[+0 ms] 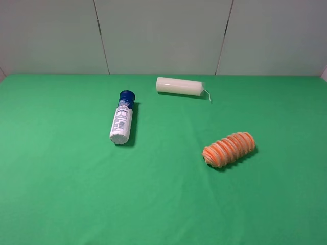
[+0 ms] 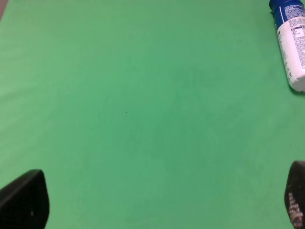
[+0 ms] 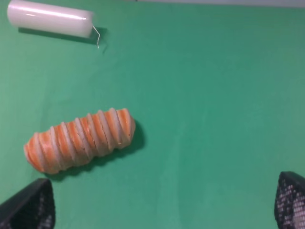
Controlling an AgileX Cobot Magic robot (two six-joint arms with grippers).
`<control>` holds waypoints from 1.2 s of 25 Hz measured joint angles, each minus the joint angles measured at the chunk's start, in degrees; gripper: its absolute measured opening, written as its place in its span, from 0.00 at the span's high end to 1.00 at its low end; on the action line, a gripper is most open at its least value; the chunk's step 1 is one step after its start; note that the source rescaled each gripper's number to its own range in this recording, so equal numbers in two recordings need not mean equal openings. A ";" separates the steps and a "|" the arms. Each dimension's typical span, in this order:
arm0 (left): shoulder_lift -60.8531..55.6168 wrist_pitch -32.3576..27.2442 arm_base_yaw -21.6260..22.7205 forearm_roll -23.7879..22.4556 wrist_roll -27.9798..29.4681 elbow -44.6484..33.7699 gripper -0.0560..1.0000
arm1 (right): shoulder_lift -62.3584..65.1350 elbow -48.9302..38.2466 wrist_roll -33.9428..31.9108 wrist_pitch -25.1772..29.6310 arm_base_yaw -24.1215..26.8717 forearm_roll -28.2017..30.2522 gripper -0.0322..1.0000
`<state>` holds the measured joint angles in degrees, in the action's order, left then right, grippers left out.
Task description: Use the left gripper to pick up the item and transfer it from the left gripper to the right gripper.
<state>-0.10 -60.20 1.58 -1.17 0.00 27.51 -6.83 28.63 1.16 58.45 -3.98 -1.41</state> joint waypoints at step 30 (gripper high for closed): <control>0.00 0.00 0.00 0.00 0.00 0.00 0.00 | 7.09 0.00 -0.04 -0.17 0.00 0.00 0.00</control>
<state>-0.10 -60.20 1.58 -1.17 0.00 27.51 0.26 28.63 1.12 58.28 -3.98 -1.41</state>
